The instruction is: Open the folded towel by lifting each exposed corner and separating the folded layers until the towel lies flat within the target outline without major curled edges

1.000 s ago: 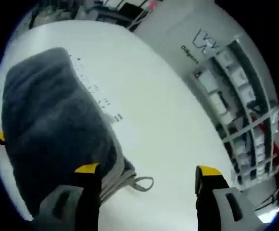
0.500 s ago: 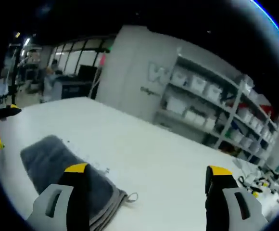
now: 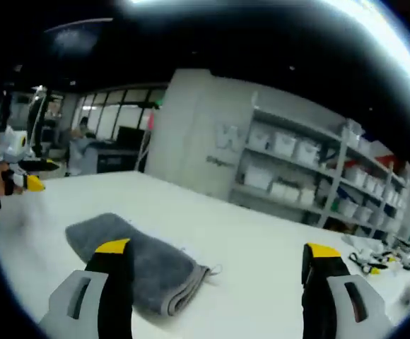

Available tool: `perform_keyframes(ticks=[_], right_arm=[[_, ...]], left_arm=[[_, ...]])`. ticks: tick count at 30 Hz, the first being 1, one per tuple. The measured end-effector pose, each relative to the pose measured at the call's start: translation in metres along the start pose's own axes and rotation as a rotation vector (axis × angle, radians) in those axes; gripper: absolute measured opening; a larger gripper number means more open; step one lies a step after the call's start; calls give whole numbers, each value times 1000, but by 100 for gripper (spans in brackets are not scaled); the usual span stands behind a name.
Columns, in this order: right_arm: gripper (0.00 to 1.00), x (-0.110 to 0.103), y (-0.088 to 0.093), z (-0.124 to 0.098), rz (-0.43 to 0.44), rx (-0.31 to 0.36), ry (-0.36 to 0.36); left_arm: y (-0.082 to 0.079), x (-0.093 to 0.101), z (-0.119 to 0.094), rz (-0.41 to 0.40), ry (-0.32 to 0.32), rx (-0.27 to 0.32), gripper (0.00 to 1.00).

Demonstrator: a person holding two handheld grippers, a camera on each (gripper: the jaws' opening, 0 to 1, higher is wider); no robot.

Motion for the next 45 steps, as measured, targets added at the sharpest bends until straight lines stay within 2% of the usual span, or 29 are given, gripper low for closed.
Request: perform_keyframes(ticks=[2,4,7,8,10,13,21,27,31,34,37,42,45], right_arm=[[100,0,7,-5,-19,2,23],[100,0,16,-8,-4,32,43],[100,-4,27,-6,31,33,31],[100,-9,32,-5,20,12,2],[100,-5,33,-6,30,33,3],[100,2,39,-3,44,21,11],[100,9,49,3,40,8,34],[98,-8,59,20,-10,-7,3],[91,-20,64,33,-18,7,-32],[86,-24,69,43,6,18,-57],[84,-29,85,52,114,-26,-105],[74,-23,92,55,180,-40,-101],[67,-29,96,57,228,-58,-132]], left_arm=[[5,1,-7,-2,1,0,98],[12,0,-11,-37,24,-24,96],[19,-6,-11,-53,17,-41,94],[24,-9,-11,-54,6,-59,94],[29,-11,-9,-48,-7,-73,92],[37,-3,-10,-50,-5,-85,93],[49,-4,0,-45,-9,-87,91],[63,-4,9,-29,-5,-122,86],[74,0,17,-27,4,-156,79],[80,2,25,-32,7,-176,76],[90,7,33,-38,17,-211,75],[99,14,43,-23,18,-237,71],[103,17,46,-24,28,-249,64]])
Point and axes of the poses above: the point that each gripper's makers call its tool centre point, and the gripper's own axes: z roughly forward along the fingers, x roughly to its right, y roughly out of its underside, the point moved 3 cm from there along -z, roughly backward along the fingers, and after that the axes turned 6 degrees about -y, right-handed, at the moved point
